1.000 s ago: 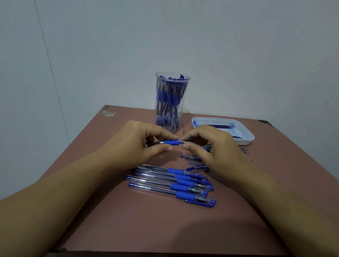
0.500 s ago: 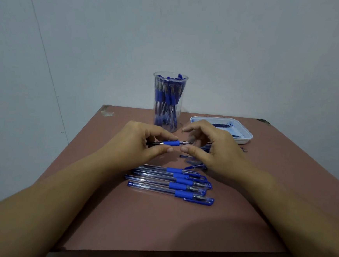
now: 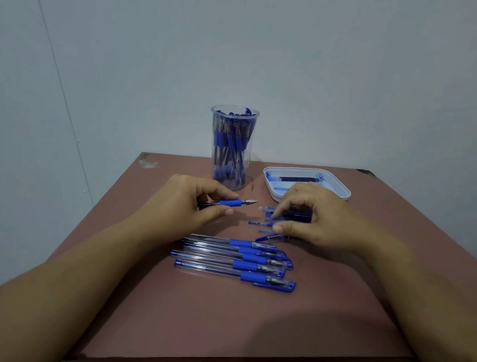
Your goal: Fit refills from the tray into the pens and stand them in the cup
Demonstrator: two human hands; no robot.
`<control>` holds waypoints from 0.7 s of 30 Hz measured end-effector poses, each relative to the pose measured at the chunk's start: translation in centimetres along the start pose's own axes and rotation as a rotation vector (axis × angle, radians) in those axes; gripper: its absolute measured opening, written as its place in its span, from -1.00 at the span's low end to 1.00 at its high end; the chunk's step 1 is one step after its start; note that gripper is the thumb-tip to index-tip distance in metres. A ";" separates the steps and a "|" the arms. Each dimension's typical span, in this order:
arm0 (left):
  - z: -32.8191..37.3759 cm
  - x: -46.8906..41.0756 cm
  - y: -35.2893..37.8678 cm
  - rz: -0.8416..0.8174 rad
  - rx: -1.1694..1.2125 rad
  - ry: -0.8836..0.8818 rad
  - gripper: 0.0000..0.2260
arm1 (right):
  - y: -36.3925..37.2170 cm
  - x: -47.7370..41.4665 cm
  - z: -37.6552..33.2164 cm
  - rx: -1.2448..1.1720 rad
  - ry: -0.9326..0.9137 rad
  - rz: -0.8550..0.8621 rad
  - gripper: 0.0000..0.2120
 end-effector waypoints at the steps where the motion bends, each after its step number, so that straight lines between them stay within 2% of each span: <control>1: 0.0 0.0 0.0 -0.004 0.003 -0.003 -0.79 | -0.1 0.2 0.2 0.014 0.027 -0.061 -0.87; 4: 0.0 0.0 0.0 -0.020 -0.002 -0.002 -0.78 | 0.1 0.4 0.2 0.058 0.070 -0.184 -0.84; 9: -0.1 0.0 0.1 -0.025 0.004 -0.009 -0.79 | 0.5 0.0 -0.2 0.104 0.051 -0.186 -0.93; 15: -0.1 -0.1 0.1 -0.033 -0.003 -0.004 -0.80 | 0.4 -0.1 -0.5 -0.009 0.083 0.017 -0.97; 21: -0.2 0.0 0.4 -0.048 0.017 -0.007 -0.80 | 0.9 -0.5 -1.1 -0.019 0.025 0.080 -0.94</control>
Point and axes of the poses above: each hand's wrist, its own x-axis away from the middle knuckle, its own y-axis out of the palm, z = x × y, the point moved 2 cm from there along -x, towards the middle knuckle, and after that the axes turned 4 degrees about x, right-handed, at the moved point
